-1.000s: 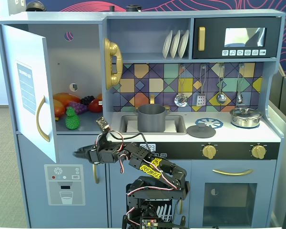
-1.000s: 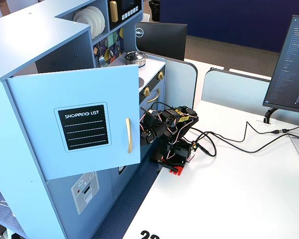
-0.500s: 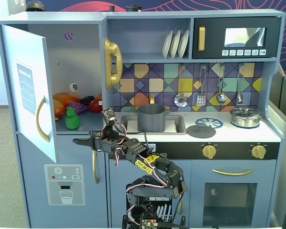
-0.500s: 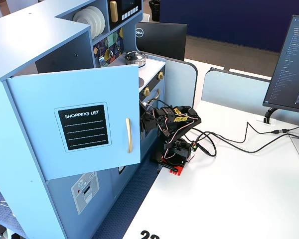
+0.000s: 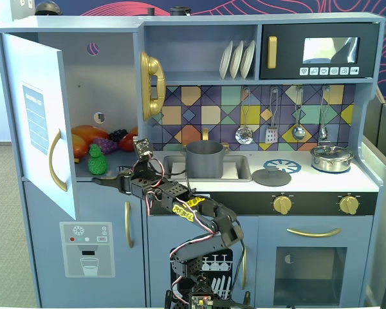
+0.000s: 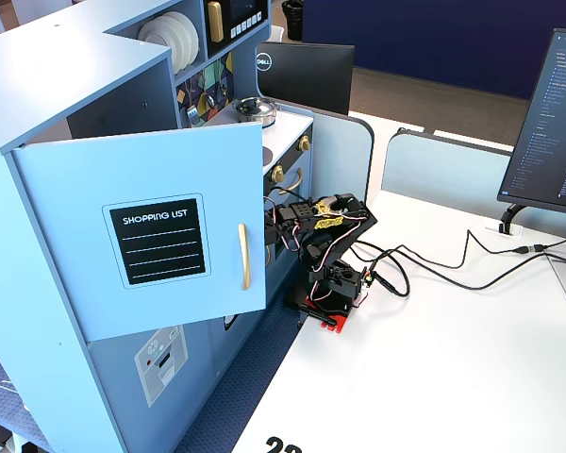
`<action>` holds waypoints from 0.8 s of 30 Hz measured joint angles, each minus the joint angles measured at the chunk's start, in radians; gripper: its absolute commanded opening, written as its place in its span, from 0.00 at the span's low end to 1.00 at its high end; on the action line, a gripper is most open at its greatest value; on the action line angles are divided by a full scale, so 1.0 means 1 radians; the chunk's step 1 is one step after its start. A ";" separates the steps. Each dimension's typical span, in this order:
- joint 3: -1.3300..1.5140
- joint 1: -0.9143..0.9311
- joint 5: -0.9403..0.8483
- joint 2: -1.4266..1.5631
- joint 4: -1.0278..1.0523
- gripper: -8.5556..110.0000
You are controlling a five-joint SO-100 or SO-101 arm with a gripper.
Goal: Pick up the green pineapple from the left cabinet and place it in the gray recipient
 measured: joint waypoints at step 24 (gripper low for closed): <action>-0.265 0.034 -0.066 -0.365 -0.086 0.38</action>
